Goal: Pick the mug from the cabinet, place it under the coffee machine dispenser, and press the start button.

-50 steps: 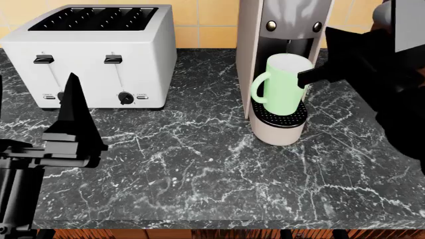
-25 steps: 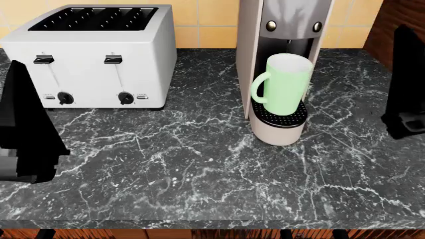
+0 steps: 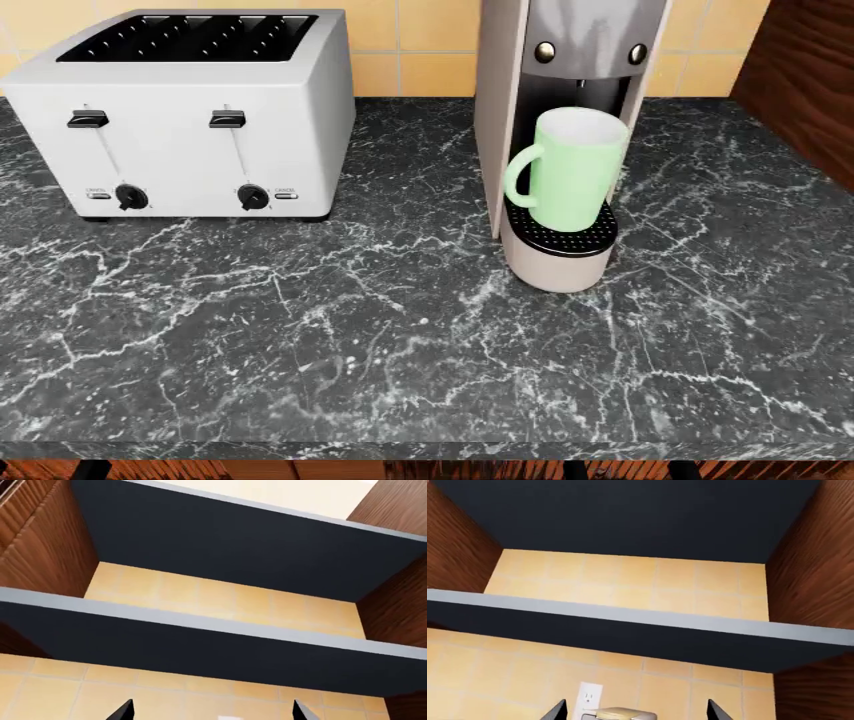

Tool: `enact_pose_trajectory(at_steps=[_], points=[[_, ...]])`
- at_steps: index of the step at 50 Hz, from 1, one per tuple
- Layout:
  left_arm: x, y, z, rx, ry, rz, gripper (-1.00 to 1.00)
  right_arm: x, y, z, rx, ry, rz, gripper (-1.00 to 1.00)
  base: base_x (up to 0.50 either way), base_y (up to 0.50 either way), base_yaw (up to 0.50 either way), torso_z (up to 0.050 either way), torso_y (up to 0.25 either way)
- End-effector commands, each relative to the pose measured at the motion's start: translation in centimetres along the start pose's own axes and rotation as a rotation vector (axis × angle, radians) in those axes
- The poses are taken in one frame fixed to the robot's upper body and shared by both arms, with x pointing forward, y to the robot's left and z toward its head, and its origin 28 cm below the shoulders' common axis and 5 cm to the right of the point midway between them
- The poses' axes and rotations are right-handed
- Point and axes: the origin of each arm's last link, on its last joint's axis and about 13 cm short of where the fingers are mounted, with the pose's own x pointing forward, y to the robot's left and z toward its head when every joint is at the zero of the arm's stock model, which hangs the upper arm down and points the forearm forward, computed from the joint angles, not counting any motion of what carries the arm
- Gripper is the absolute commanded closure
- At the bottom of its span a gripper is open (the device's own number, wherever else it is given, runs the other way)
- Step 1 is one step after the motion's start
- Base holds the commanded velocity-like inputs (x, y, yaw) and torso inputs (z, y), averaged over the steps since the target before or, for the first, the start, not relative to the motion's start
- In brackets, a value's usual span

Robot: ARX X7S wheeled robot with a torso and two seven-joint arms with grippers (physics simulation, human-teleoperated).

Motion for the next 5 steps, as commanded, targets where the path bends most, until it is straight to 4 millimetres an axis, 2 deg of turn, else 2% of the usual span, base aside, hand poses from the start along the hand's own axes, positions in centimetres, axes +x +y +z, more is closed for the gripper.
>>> enact_pose_trajectory(at_steps=[1, 5], points=[[-0.04, 0.44, 0.65, -0.010, -0.046, 0.011, -1.00, -1.10, 0.10, 1.51, -0.014, -0.102, -0.010, -1.00, 0.00, 0.00, 0.00, 0.000, 0.000], [0.17, 0.79, 0.57, -0.021, -0.061, 0.022, -1.00, -1.32, 0.10, 1.90, -0.005, -0.137, -0.011, -1.00, 0.00, 0.00, 0.00, 0.000, 0.000]])
